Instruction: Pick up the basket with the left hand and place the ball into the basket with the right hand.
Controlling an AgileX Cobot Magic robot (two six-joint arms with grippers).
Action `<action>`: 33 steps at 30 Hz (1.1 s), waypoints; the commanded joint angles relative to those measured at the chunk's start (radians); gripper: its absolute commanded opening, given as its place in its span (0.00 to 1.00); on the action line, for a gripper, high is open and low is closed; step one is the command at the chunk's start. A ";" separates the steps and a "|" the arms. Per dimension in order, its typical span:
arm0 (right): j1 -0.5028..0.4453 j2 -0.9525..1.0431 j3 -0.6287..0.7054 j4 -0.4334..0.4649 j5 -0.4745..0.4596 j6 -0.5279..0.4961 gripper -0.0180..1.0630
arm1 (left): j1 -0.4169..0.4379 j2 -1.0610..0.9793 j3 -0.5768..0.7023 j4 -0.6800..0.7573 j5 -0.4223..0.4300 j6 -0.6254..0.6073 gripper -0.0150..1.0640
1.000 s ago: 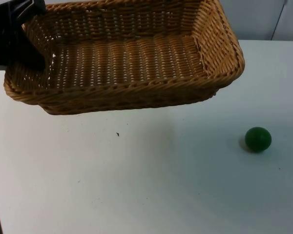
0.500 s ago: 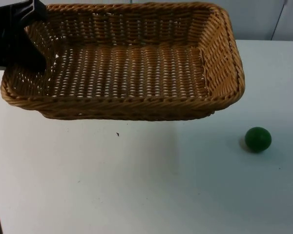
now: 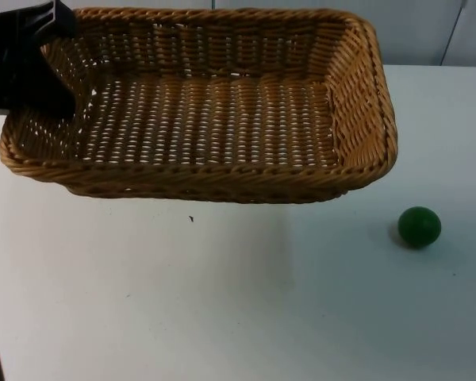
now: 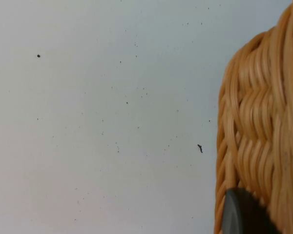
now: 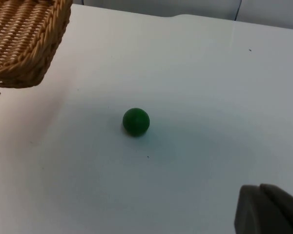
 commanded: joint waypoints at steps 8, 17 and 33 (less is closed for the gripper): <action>-0.006 -0.006 0.006 -0.001 -0.010 -0.005 0.01 | 0.002 -0.014 0.002 -0.031 -0.009 0.002 0.01; -0.006 -0.006 0.006 -0.001 -0.010 -0.005 0.01 | 0.002 -0.014 0.002 -0.031 -0.014 0.002 0.01; -0.006 -0.006 0.006 -0.001 -0.010 -0.005 0.01 | 0.002 -0.014 -0.002 -0.034 -0.019 0.002 0.01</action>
